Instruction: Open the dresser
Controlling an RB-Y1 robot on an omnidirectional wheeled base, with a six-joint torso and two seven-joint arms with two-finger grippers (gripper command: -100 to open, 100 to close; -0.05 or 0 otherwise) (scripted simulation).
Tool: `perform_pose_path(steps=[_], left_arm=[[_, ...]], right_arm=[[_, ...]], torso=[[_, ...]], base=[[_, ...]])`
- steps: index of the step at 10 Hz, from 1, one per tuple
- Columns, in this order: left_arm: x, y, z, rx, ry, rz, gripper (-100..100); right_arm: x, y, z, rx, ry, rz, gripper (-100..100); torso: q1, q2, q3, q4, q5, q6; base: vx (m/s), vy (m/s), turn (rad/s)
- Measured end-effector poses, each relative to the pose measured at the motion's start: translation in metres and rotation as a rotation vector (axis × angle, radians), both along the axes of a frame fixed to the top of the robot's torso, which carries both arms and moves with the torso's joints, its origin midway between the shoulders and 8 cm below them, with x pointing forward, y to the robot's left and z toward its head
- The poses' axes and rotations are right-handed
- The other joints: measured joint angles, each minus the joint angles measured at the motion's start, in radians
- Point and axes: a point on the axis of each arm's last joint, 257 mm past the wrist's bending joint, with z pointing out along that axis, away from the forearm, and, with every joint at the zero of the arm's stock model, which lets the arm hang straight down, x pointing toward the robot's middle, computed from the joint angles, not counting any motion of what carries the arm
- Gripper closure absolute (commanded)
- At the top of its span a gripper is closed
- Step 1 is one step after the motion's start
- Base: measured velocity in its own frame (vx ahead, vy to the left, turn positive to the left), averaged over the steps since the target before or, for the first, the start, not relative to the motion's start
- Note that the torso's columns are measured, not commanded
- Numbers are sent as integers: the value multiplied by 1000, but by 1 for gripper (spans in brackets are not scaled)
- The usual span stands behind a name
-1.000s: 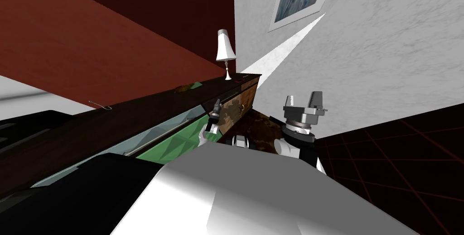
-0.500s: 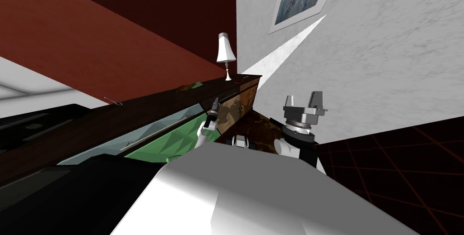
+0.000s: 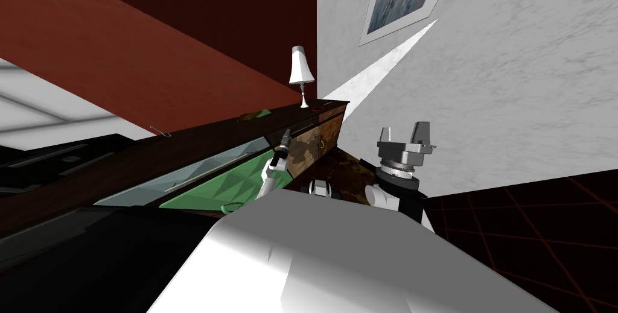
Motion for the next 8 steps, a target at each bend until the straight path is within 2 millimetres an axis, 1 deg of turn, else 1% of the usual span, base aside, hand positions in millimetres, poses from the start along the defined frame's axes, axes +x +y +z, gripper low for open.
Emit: perform_pose_path(steps=[2,5,6,8], left_arm=[[3,8,0,7,23,14,-100],[8,13,-1,5,35,18,-100],[11,17,-1,6,47,25,-100],[14,23,-1,10,67,40,-100]], right_arm=[[0,0,0,0,0,0,0],[0,0,0,0,0,0,0],[0,0,0,0,0,0,0],[0,0,0,0,0,0,0]], torso=[[1,-1,-1,1,-1,-3],[3,-3,-2,2,-1,-1],[2,-5,-3,3,-3,-5],[4,-5,-3,3,-2,-2]], base=[[3,-51,33],[-4,-23,18],[12,-77,72],[20,-69,50]])
